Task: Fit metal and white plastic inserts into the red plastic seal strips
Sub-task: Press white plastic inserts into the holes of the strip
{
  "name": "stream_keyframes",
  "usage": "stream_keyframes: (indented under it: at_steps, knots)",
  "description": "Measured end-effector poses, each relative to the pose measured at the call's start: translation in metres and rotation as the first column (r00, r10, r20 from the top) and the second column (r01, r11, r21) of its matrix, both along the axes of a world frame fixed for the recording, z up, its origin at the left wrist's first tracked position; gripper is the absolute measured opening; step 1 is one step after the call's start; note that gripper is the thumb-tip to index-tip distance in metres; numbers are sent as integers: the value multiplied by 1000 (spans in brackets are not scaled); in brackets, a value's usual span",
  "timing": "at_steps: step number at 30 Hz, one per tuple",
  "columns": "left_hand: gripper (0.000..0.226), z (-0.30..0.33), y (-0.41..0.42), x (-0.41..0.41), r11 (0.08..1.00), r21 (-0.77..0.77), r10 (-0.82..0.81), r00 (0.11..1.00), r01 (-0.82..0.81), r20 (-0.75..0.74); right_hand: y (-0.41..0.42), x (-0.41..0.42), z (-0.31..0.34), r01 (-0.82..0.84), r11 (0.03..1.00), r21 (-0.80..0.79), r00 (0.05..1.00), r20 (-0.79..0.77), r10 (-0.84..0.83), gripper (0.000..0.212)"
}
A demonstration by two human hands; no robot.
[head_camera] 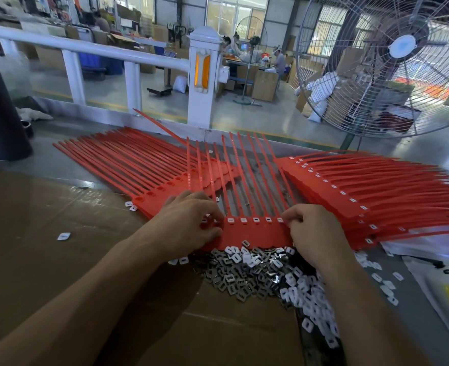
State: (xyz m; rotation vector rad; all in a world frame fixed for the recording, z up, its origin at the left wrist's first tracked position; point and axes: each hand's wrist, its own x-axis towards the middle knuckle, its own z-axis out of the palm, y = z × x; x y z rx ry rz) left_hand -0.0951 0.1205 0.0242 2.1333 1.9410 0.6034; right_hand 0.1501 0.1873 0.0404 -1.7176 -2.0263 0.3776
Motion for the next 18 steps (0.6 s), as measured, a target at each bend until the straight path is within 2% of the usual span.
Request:
stream_keyframes:
  at_steps: [5,13,18]
  knots:
    - [33,-1,0,0,1000,9,9,1000,-9,11,2,4,-1,-29,1000,-5,999,-29,29,32]
    - [46,-2,0,0,999,-11,42,999,-42,25,-1,-3,4,-50,998,-46,985,163,57,40]
    - [44,-2,0,-1,999,-13,42,999,-42,19,0,-6,3,-25,999,-40,986,166,31,40]
